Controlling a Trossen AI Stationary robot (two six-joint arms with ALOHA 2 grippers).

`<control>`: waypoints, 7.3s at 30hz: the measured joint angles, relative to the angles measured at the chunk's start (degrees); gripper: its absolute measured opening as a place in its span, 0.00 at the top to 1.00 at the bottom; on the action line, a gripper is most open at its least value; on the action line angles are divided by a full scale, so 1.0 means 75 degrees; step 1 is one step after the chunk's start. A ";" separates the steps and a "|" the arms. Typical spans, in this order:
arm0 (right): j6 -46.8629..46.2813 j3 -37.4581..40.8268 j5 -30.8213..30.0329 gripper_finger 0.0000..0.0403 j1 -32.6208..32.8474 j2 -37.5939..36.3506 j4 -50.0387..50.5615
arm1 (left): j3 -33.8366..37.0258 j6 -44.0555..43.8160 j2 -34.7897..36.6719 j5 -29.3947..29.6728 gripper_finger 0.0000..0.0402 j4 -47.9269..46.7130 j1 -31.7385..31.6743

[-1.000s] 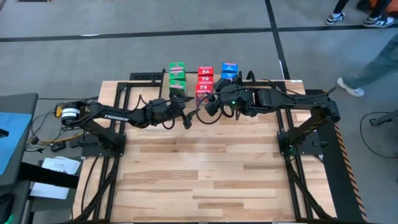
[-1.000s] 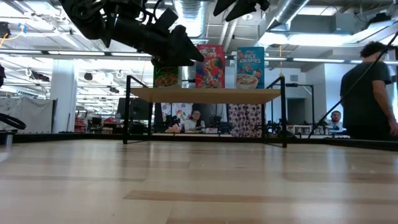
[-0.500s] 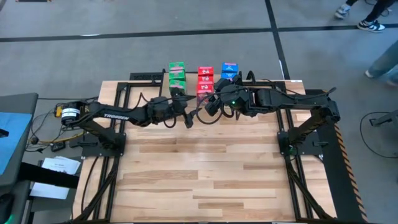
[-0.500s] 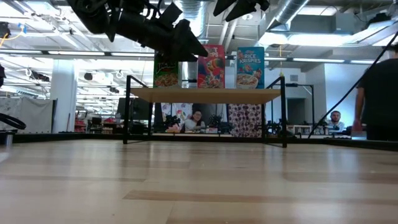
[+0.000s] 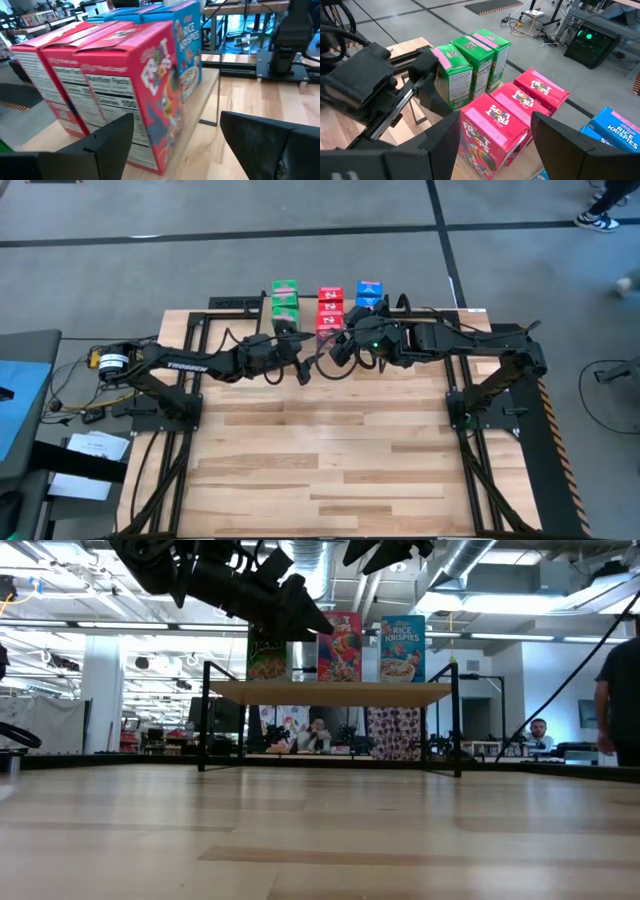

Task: Stack cereal on shelf
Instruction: Adjust the red cereal box on the shelf, then return to Home Position

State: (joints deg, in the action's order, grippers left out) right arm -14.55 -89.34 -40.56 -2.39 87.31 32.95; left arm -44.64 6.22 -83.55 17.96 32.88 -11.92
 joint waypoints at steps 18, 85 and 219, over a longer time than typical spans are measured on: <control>0.0001 0.0000 0.0000 0.34 0.0000 0.0000 0.0002 | 0.0003 -0.0113 0.0006 -0.0343 0.28 0.0101 -0.0017; -0.1641 0.0006 0.1606 0.34 -0.0369 0.1460 0.0582 | 0.0003 -0.0694 0.3459 0.2518 0.28 -0.6327 0.0999; 0.2207 0.1950 0.0618 0.34 0.0528 -0.0530 -0.2687 | 0.0590 -0.1882 0.6282 0.1780 0.28 -0.7828 0.1002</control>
State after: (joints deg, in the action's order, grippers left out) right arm 2.00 -74.72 -35.92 1.57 83.33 12.80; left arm -40.22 -7.90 -36.43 31.31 -25.83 -4.40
